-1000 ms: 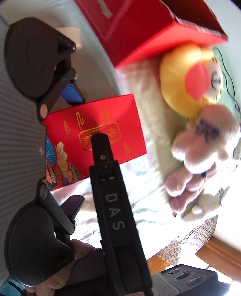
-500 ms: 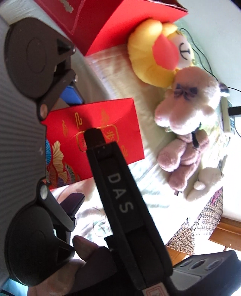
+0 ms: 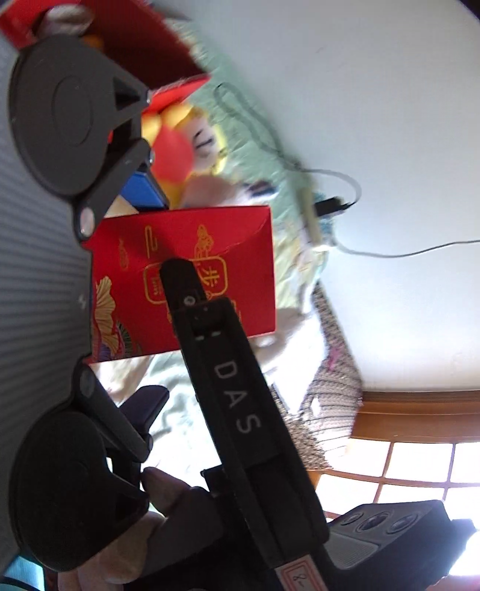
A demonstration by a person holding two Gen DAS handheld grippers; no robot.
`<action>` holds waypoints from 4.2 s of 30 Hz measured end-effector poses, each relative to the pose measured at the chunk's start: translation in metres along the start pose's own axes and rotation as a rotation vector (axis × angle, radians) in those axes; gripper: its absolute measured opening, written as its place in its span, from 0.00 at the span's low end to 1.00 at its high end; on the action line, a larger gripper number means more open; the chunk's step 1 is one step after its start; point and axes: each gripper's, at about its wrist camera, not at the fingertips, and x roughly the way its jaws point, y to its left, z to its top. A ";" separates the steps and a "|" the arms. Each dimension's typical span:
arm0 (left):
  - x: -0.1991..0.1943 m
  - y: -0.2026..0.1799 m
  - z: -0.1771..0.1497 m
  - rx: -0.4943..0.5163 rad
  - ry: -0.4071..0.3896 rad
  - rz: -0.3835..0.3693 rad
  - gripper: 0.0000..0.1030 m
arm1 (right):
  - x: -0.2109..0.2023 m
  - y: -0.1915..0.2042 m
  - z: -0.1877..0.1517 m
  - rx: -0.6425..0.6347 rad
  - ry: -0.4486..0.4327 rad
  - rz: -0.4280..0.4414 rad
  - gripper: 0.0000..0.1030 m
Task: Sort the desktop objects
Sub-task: 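Lift the red gift box with the right gripper and carry it into the red box, then lower the gift box onto the box floor and open the right gripper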
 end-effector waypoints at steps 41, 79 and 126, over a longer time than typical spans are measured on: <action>0.025 0.273 -0.090 -0.525 0.299 -0.060 0.95 | 0.287 0.187 0.037 -0.522 0.770 -0.126 0.57; 0.041 0.312 -0.106 -0.482 0.412 0.114 0.97 | 0.320 0.167 0.036 -0.425 0.713 -0.245 0.38; 0.029 0.318 -0.120 -0.441 0.386 0.175 0.93 | 0.342 0.152 0.031 -0.105 0.590 -0.164 0.25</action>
